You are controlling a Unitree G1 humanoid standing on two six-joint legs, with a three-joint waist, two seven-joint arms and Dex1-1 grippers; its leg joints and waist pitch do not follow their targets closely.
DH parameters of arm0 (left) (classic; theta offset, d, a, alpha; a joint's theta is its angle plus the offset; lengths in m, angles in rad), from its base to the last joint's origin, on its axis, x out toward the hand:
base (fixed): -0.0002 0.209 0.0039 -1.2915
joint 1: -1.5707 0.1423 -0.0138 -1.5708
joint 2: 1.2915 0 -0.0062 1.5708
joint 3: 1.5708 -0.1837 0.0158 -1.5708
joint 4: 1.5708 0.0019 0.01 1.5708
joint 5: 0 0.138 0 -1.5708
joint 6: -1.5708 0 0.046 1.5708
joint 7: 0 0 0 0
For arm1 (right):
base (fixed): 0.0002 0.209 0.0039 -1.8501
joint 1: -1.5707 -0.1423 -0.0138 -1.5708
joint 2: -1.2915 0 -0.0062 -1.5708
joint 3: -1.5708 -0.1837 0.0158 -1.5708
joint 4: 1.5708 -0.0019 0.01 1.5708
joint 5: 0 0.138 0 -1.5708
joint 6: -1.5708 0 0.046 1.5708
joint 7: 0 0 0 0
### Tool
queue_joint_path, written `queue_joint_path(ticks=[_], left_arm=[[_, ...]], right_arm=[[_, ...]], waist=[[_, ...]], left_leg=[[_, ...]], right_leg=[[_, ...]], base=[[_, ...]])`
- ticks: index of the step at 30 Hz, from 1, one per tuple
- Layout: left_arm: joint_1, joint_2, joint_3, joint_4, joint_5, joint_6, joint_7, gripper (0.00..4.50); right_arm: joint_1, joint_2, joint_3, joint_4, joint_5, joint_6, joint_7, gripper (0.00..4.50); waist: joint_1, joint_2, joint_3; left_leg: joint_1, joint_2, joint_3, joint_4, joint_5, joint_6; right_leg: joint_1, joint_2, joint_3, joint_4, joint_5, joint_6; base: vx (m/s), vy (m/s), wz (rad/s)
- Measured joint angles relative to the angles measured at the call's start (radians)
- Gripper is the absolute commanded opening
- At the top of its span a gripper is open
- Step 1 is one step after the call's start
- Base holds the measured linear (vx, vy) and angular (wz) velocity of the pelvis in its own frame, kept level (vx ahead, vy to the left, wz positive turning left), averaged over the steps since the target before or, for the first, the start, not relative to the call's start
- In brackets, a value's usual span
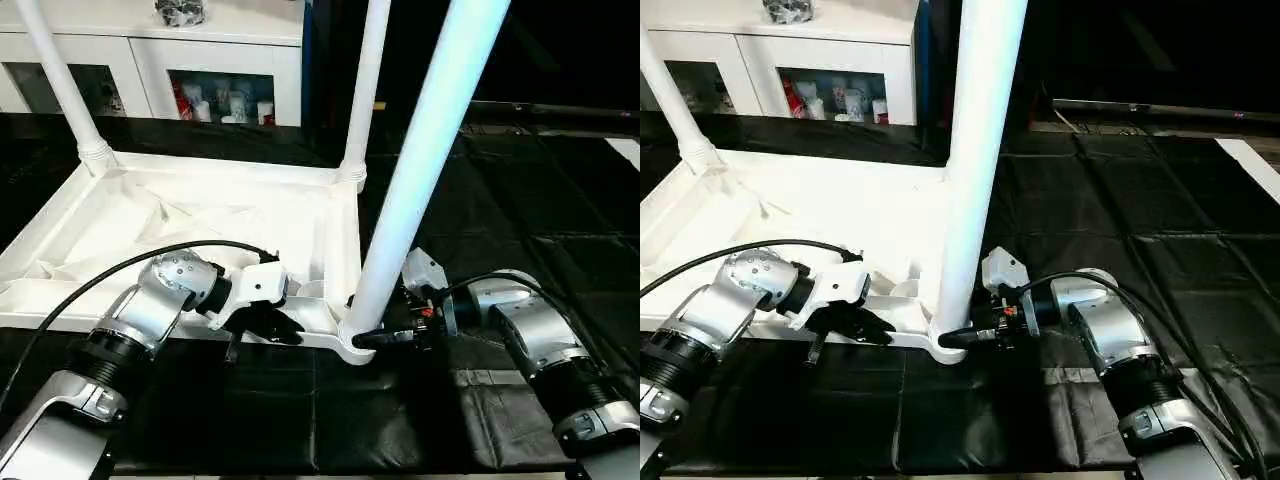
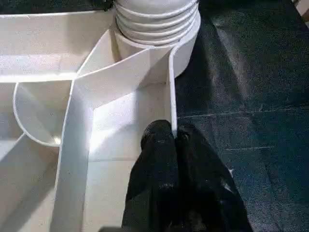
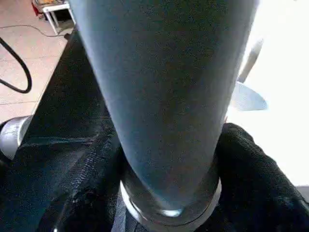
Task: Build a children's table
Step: Rotate leg to tighten
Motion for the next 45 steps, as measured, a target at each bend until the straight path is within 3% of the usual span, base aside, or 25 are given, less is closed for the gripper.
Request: queue_joint_path(ticks=[9, 15, 18, 21, 25, 29, 30, 31, 37, 45], left_arm=[[0.005, -0.008, 0.008, 0.0, -0.002, 0.023, 0.015, 0.0], [0.002, -0.094, 0.054, 0.015, 0.008, 0.172, 0.2, 0.0], [-0.005, -0.185, 0.096, 0.017, 0.014, 0.3, 0.34, 0.0], [-0.017, -0.247, 0.126, 0.016, 0.015, 0.393, 0.449, 0.0], [-0.037, -0.31, 0.148, 0.011, 0.024, 0.471, 0.575, 0.0], [-0.038, -0.321, 0.155, -0.008, 0.041, 0.493, 0.611, 0.0], [-0.038, -0.32, 0.154, -0.012, 0.043, 0.493, 0.612, 0.0], [-0.038, -0.32, 0.153, -0.015, 0.044, 0.493, 0.612, 0.0], [-0.032, -0.282, 0.122, -0.041, 0.041, 0.478, 0.586, 0.0], [-0.019, -0.19, 0.096, -0.029, 0.038, 0.353, 0.454, 0.0]], right_arm=[[0.019, 0.012, -0.009, -0.016, 0.006, 0.015, -0.021, 2.47], [0.042, 0.107, -0.093, -0.042, -0.005, 0.074, -0.295, 2.35], [0.029, 0.194, -0.172, -0.025, -0.027, 0.136, -0.527, 2.07], [-0.018, 0.254, -0.213, 0.02, -0.048, 0.166, -0.701, 2.04], [-0.09, 0.311, -0.246, 0.098, -0.079, 0.166, -0.887, 2.02], [-0.12, 0.334, -0.246, 0.128, -0.114, 0.146, -0.944, 2.02], [-0.119, 0.334, -0.246, 0.132, -0.121, 0.132, -0.942, 2.55], [-0.12, 0.334, -0.246, 0.133, -0.125, 0.126, -0.941, 2.68], [-0.084, 0.326, -0.246, 0.103, -0.101, 0.092, -0.857, 3.18], [-0.001, 0.209, -0.207, 0.019, -0.045, 0.064, -0.591, 3.97]], waist=[[0.001, 0.001, 0.0], [-0.008, 0.001, -0.001], [-0.026, 0.002, 0.0], [-0.048, 0.003, 0.0], [-0.064, 0.003, 0.0], [-0.072, 0.003, 0.0], [-0.071, 0.003, 0.0], [-0.071, 0.003, 0.0], [-0.07, 0.003, 0.0], [-0.055, 0.004, 0.001]], left_leg=[[0.002, 0.0, 0.0, 0.0, 0.0, 0.0], [0.012, 0.0, -0.002, -0.001, 0.0, 0.0], [0.014, -0.002, -0.002, -0.002, 0.0, 0.0], [0.014, -0.002, -0.002, -0.002, 0.0, -0.001], [0.01, -0.002, -0.002, -0.004, 0.001, -0.001], [0.008, -0.002, -0.003, -0.006, 0.0, -0.001], [0.007, -0.002, -0.002, -0.008, 0.0, -0.001], [0.007, -0.002, -0.002, -0.009, 0.0, -0.001], [0.008, -0.002, -0.001, -0.009, -0.001, 0.0], [0.008, -0.002, -0.001, -0.008, 0.0, 0.0]], right_leg=[[0.001, 0.0, 0.0, 0.001, 0.0, 0.0], [0.008, 0.0, 0.002, -0.001, -0.001, 0.004], [0.008, -0.001, 0.004, -0.001, -0.001, 0.004], [0.008, 0.0, 0.004, -0.001, 0.0, 0.004], [0.005, 0.0, 0.003, -0.001, 0.003, 0.005], [0.002, 0.002, 0.003, -0.002, 0.004, 0.003], [0.001, 0.002, 0.003, -0.003, 0.003, 0.003], [0.001, 0.002, 0.003, -0.005, 0.003, 0.003], [-0.001, 0.001, 0.003, -0.006, 0.003, 0.002], [-0.001, 0.001, 0.002, -0.005, 0.003, 0.002]], base=[[0.0, 0.0, 0.0], [0.0, 0.0, 0.0], [0.0, 0.0, 0.0], [0.0, 0.0, 0.0], [0.0, 0.0, 0.0], [0.0, 0.0, 0.0], [0.0, 0.0, 0.0], [0.0, 0.0, 0.0], [0.0, 0.0, 0.0], [0.0, 0.0, 0.0]])
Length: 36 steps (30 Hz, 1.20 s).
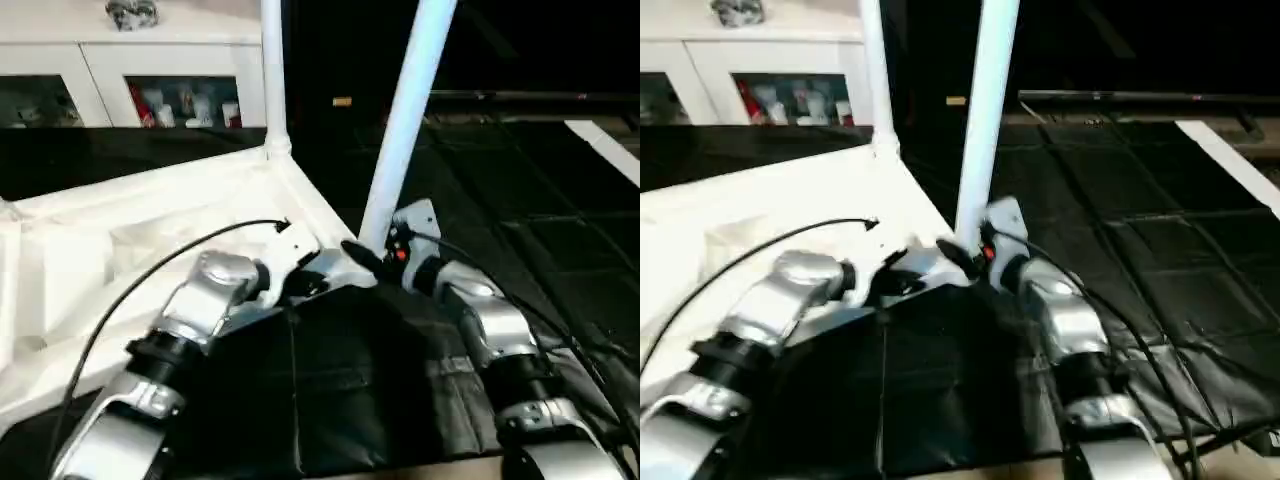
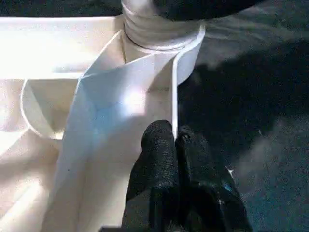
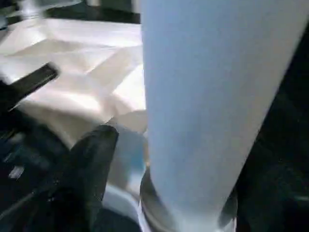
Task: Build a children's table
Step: Rotate leg to tighten
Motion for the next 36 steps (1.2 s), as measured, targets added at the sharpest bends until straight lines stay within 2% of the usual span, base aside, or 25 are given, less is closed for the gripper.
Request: queue_joint_path(ticks=[3, 4, 6, 10, 17, 20, 22, 26, 36], left_arm=[[0.0, 0.047, -0.005, 0.017, -0.009, -0.067, -0.073, 0.0], [0.0, 0.061, -0.008, 0.023, -0.021, -0.087, -0.1, 0.0], [0.0, 0.088, -0.01, 0.031, -0.033, -0.121, -0.152, 0.0], [0.003, 0.148, -0.029, 0.033, -0.038, -0.178, -0.269, 0.0], [0.011, 0.184, -0.065, 0.03, -0.053, -0.245, -0.383, 0.0], [0.015, 0.199, -0.078, 0.028, -0.055, -0.279, -0.42, 0.0], [0.016, 0.201, -0.082, 0.028, -0.055, -0.294, -0.435, 0.0], [0.016, 0.202, -0.084, 0.028, -0.055, -0.3, -0.441, 0.0], [0.018, 0.204, -0.087, 0.027, -0.056, -0.314, -0.443, 0.0]], right_arm=[[0.01, -0.059, 0.019, -0.015, 0.023, -0.008, 0.119, 4.06], [0.014, -0.083, 0.024, -0.026, 0.029, -0.008, 0.16, 4.28], [0.015, -0.121, 0.031, -0.03, 0.037, -0.008, 0.23, 4.28], [0.015, -0.196, 0.05, -0.034, 0.055, -0.016, 0.381, 4.28], [0.01, -0.222, 0.093, -0.037, 0.086, -0.016, 0.536, 4.28], [-0.007, -0.234, 0.116, -0.023, 0.085, -0.022, 0.595, 3.95], [-0.013, -0.234, 0.127, -0.019, 0.085, -0.031, 0.621, 3.9], [-0.027, -0.222, 0.134, -0.003, 0.085, -0.04, 0.633, 3.44], [-0.047, -0.186, 0.149, 0.059, 0.082, -0.075, 0.635, 2.71]], waist=[[0.001, 0.001, 0.001], [0.001, 0.001, 0.001], [0.004, 0.001, 0.001], [0.021, 0.001, 0.001], [0.041, 0.0, 0.001], [0.049, -0.002, 0.001], [0.055, -0.002, 0.001], [0.056, -0.003, 0.001], [0.056, -0.004, 0.001]], left_leg=[[-0.001, 0.0, 0.0, 0.001, 0.0, 0.0], [-0.001, 0.0, 0.0, 0.0, 0.0, 0.0], [-0.001, 0.0, 0.0, 0.001, 0.0, 0.0], [-0.002, 0.0, 0.0, 0.003, 0.0, 0.0], [-0.004, 0.001, 0.001, 0.007, 0.0, 0.0], [-0.003, 0.001, 0.001, 0.007, 0.0, 0.0], [-0.004, 0.001, 0.001, 0.007, 0.0, 0.0], [-0.005, 0.001, 0.001, 0.008, 0.0, 0.0], [-0.006, 0.001, 0.001, 0.009, 0.0, 0.0]], right_leg=[[0.0, 0.0, 0.0, 0.0, 0.0, 0.0], [0.0, 0.0, 0.0, 0.0, 0.0, 0.0], [0.0, 0.0, -0.001, 0.0, 0.0, 0.0], [0.0, 0.0, -0.002, 0.0, 0.0, 0.0], [0.001, -0.001, -0.002, 0.002, 0.0, 0.0], [0.001, -0.001, -0.002, 0.004, 0.0, 0.0], [0.001, -0.001, -0.002, 0.004, 0.0, 0.0], [0.001, -0.002, -0.002, 0.004, 0.0, 0.0], [0.001, -0.002, -0.002, 0.004, 0.0, 0.0]], base=[[0.0, 0.0, 0.0], [0.0, 0.0, 0.0], [0.0, 0.0, 0.0], [0.0, 0.0, 0.0], [0.0, 0.0, 0.0], [0.0, 0.0, 0.0], [0.0, 0.0, 0.0], [0.0, 0.0, 0.0], [0.0, 0.0, 0.0]])
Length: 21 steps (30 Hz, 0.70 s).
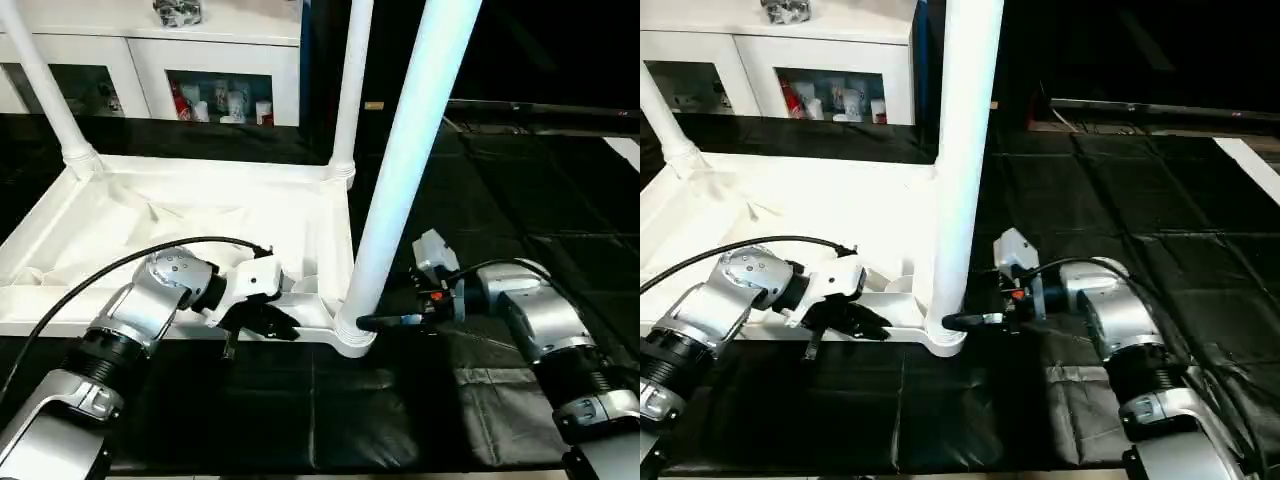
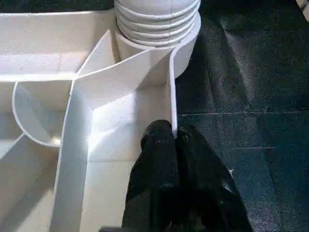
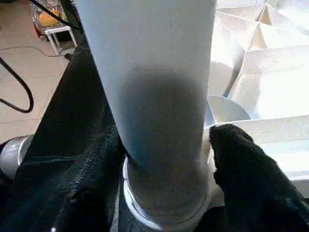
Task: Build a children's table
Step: Rotate leg to tighten
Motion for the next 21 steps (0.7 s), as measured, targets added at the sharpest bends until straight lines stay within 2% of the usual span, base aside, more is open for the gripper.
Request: queue_joint_path(ticks=[2, 5, 7, 14, 18, 21], left_arm=[[0.0, 0.0, 0.0, 0.0, 0.0, -0.001, 0.0, 0.0], [0.001, 0.0, -0.001, 0.0, 0.0, -0.001, 0.0, 0.0], [0.001, 0.0, -0.001, 0.0, 0.001, -0.002, 0.0, 0.0], [0.001, 0.0, 0.0, 0.0, 0.0, -0.001, 0.003, 0.0], [0.001, -0.046, 0.017, 0.0, -0.002, 0.074, 0.061, 0.0], [0.001, -0.076, 0.038, -0.012, 0.005, 0.162, 0.15, 0.0]], right_arm=[[0.0, 0.006, 0.004, 0.01, 0.0, -0.007, 0.001, 2.47], [-0.001, 0.007, 0.006, 0.017, 0.0, -0.016, 0.005, 2.35], [-0.003, 0.008, 0.006, 0.022, 0.0, -0.02, 0.006, 2.06], [-0.002, 0.009, 0.005, 0.022, 0.002, -0.019, 0.005, 1.96], [0.046, 0.016, -0.03, -0.03, 0.011, 0.031, -0.058, 1.95], [0.071, 0.041, -0.063, -0.072, 0.002, 0.082, -0.196, 1.95]], waist=[[0.0, 0.0, 0.0], [0.0, 0.0, 0.0], [0.0, 0.0, 0.0], [0.0, 0.0, 0.0], [0.006, 0.0, 0.0], [-0.003, 0.0, -0.001]], left_leg=[[0.0, 0.0, 0.0, 0.0, 0.0, 0.0], [0.0, 0.0, 0.0, 0.0, 0.0, 0.0], [0.0, 0.0, 0.0, 0.0, 0.0, 0.0], [0.0, 0.0, 0.0, 0.0, 0.0, 0.0], [0.0, 0.0, 0.0, 0.0, 0.0, 0.0], [0.001, 0.0, 0.0, 0.002, 0.0, 0.0]], right_leg=[[0.0, 0.0, 0.0, 0.0, 0.0, 0.0], [0.0, 0.0, 0.0, 0.0, 0.0, 0.0], [0.0, 0.0, 0.0, 0.0, 0.0, 0.0], [0.0, 0.0, 0.0, 0.0, 0.0, 0.0], [0.001, 0.0, 0.001, 0.001, 0.0, 0.0], [0.002, -0.001, 0.002, 0.002, 0.001, -0.001]], base=[[0.0, 0.0, 0.0], [0.0, 0.0, 0.0], [0.0, 0.0, 0.0], [0.0, 0.0, 0.0], [0.0, 0.0, 0.0], [0.0, 0.0, 0.0]])
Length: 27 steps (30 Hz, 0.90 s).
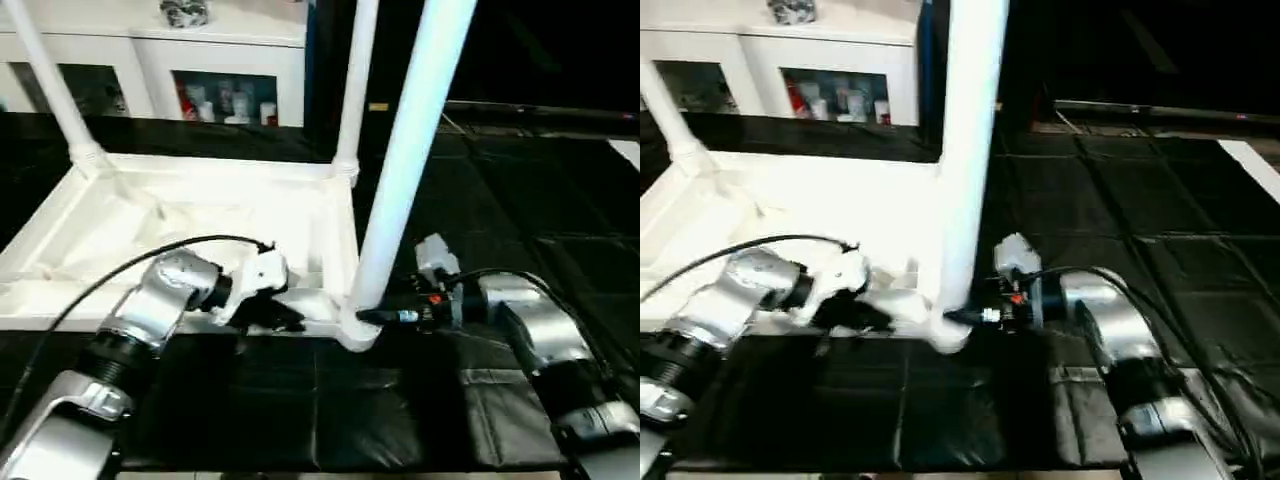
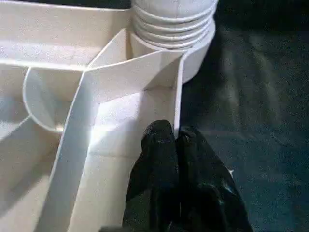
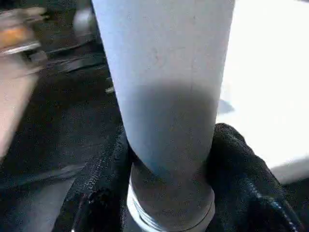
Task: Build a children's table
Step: Rotate leg to tighten
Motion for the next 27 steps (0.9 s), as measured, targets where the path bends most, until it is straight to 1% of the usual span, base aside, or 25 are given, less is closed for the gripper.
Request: queue_joint_path(ticks=[1, 4, 6, 8, 10, 12, 13, 16, 17, 20, 21, 22, 25, 27], left_arm=[[0.0, -0.006, 0.002, -0.008, 0.003, 0.023, 0.023, 0.0], [0.007, -0.068, 0.034, -0.035, 0.028, 0.139, 0.164, 0.0], [0.01, -0.111, 0.047, -0.058, 0.039, 0.201, 0.234, 0.0], [0.012, -0.16, 0.062, -0.083, 0.053, 0.276, 0.313, 0.0], [0.012, -0.205, 0.08, -0.099, 0.057, 0.344, 0.392, 0.0], [0.011, -0.244, 0.101, -0.107, 0.058, 0.387, 0.454, 0.0], [0.011, -0.256, 0.106, -0.113, 0.059, 0.403, 0.478, 0.0], [0.011, -0.257, 0.107, -0.121, 0.059, 0.406, 0.486, 0.0], [0.011, -0.256, 0.107, -0.121, 0.058, 0.406, 0.485, 0.0], [0.011, -0.24, 0.098, -0.126, 0.058, 0.392, 0.472, 0.0], [0.011, -0.234, 0.095, -0.126, 0.056, 0.385, 0.464, 0.0], [0.013, -0.226, 0.091, -0.128, 0.053, 0.38, 0.452, 0.0], [0.018, -0.192, 0.08, -0.133, 0.045, 0.351, 0.405, 0.0], [0.025, -0.151, 0.067, -0.132, 0.035, 0.305, 0.348, 0.0]], right_arm=[[0.003, 0.009, -0.004, -0.008, -0.006, 0.009, -0.046, 1.95], [0.003, 0.085, -0.048, -0.012, -0.052, 0.031, -0.275, 1.94], [0.0, 0.123, -0.072, -0.015, -0.072, 0.049, -0.383, 1.94], [-0.012, 0.166, -0.09, -0.024, -0.095, 0.084, -0.504, 1.94], [-0.034, 0.203, -0.097, -0.026, -0.12, 0.119, -0.609, 1.93], [-0.05, 0.235, -0.107, -0.024, -0.142, 0.136, -0.689, 1.93], [-0.059, 0.244, -0.109, -0.021, -0.147, 0.141, -0.715, 1.93], [-0.058, 0.246, -0.112, -0.023, -0.146, 0.134, -0.714, 1.93], [-0.058, 0.246, -0.112, -0.023, -0.146, 0.134, -0.713, 2.63], [-0.045, 0.245, -0.112, -0.036, -0.139, 0.128, -0.692, 2.63], [-0.036, 0.241, -0.112, -0.045, -0.138, 0.125, -0.684, 2.99], [-0.028, 0.232, -0.112, -0.053, -0.134, 0.119, -0.664, 3.08], [-0.014, 0.199, -0.099, -0.066, -0.112, 0.113, -0.577, 3.13], [0.002, 0.153, -0.082, -0.088, -0.096, 0.108, -0.498, 3.43]], waist=[[-0.004, 0.0, 0.0], [-0.037, 0.0, 0.0], [-0.05, 0.0, 0.0], [-0.057, 0.0, 0.0], [-0.059, 0.0, 0.0], [-0.059, 0.001, 0.0], [-0.058, 0.001, 0.0], [-0.056, 0.001, 0.0], [-0.057, 0.001, 0.0], [-0.056, 0.001, 0.0], [-0.055, 0.001, 0.0], [-0.053, 0.001, 0.0], [-0.052, 0.002, 0.001], [-0.05, 0.003, 0.001]], left_leg=[[0.001, 0.0, -0.001, 0.0, 0.0, 0.0], [0.004, 0.0, -0.001, -0.001, 0.0, -0.001], [0.004, 0.0, -0.001, -0.002, 0.0, -0.001], [0.006, -0.001, -0.001, -0.004, 0.0, -0.001], [0.006, -0.001, -0.001, -0.006, 0.0, -0.001], [0.007, -0.001, -0.001, -0.006, 0.0, -0.001], [0.007, -0.001, -0.001, -0.007, 0.0, -0.001], [0.006, -0.001, -0.001, -0.006, 0.0, -0.001], [0.005, -0.001, -0.001, -0.007, 0.0, -0.001], [0.005, -0.001, -0.001, -0.008, 0.0, 0.0], [0.005, -0.001, -0.001, -0.008, 0.0, 0.0], [0.005, -0.001, -0.001, -0.008, 0.0, 0.0], [0.005, -0.001, -0.001, -0.008, 0.0, -0.001], [0.004, -0.001, -0.001, -0.008, 0.0, -0.001]], right_leg=[[0.0, 0.0, 0.0, 0.0, 0.0, 0.0], [0.001, 0.0, 0.001, -0.001, -0.002, 0.005], [0.002, 0.0, 0.001, -0.001, -0.002, 0.005], [0.002, 0.001, 0.002, -0.001, -0.001, 0.004], [0.001, 0.001, 0.002, -0.001, -0.001, 0.004], [0.001, 0.001, 0.002, -0.002, 0.001, 0.001], [0.0, 0.001, 0.002, -0.002, 0.0, 0.001], [-0.001, 0.001, 0.001, -0.005, 0.0, 0.002], [-0.001, 0.001, 0.001, -0.006, 0.0, 0.002], [-0.001, 0.001, 0.001, -0.007, 0.0, 0.002], [-0.001, 0.001, 0.001, -0.007, 0.0, 0.002], [-0.001, 0.001, 0.001, -0.007, 0.0, 0.002], [-0.001, 0.001, 0.001, -0.006, 0.0, 0.002], [-0.001, 0.001, 0.001, -0.006, 0.0, 0.002]], base=[[0.0, 0.0, 0.0], [0.0, 0.0, 0.0], [0.0, 0.0, 0.0], [0.0, 0.0, 0.0], [0.0, 0.0, 0.0], [0.0, 0.0, 0.0], [0.0, 0.0, 0.0], [0.0, 0.0, 0.0], [0.0, 0.0, 0.0], [0.0, 0.0, 0.0], [0.0, 0.0, 0.0], [0.0, 0.0, 0.0], [0.0, 0.0, 0.0], [0.0, 0.0, 0.0]])
